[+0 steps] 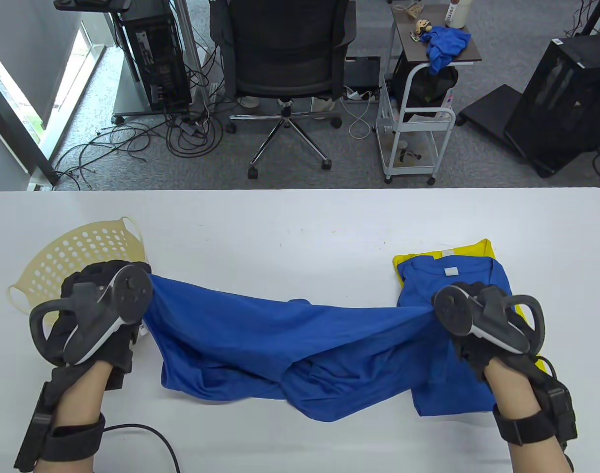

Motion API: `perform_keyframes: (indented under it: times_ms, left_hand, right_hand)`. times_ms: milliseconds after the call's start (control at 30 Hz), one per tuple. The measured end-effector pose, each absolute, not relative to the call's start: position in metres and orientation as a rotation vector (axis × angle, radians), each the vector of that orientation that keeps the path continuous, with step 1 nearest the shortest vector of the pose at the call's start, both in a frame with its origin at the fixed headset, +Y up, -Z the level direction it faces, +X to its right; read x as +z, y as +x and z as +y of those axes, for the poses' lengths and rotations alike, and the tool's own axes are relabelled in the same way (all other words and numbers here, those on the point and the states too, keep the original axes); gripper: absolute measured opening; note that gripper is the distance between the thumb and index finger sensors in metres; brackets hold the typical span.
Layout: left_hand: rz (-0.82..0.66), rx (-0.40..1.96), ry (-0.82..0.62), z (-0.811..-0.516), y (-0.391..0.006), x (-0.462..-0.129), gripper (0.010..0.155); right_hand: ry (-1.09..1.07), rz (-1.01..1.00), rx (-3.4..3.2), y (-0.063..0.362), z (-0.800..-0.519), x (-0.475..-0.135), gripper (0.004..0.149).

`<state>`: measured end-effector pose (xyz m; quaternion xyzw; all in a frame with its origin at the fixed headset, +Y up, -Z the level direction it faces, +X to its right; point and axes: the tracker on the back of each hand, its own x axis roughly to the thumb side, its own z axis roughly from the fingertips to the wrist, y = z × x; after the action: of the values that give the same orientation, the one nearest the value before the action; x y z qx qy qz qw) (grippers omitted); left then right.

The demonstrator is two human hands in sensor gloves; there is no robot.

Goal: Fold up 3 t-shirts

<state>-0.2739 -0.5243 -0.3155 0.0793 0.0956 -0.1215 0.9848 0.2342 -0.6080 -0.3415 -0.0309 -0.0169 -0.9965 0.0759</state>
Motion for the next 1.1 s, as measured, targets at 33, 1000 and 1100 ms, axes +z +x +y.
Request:
perform_keyframes:
  times_ms: [33,1000,1100]
  left_hand:
    - [0.200,-0.279,0.138,-0.529,-0.271,-0.330,0.041]
    - [0.156,-0.636,0.091,-0.662,-0.241,-0.272,0.046]
    - [0.072,-0.484,-0.054,-0.688,-0.240,-0.270,0.048]
  right_hand:
    - [-0.037,-0.116,-2.955,0.238,-0.615,-0.361,0.040]
    - [-0.070,-0.066,-2.852,0.257,-0.621,-0.260,0.046]
    - [-0.101,-0.081,-2.943,0.258,-0.640,-0.268,0.049]
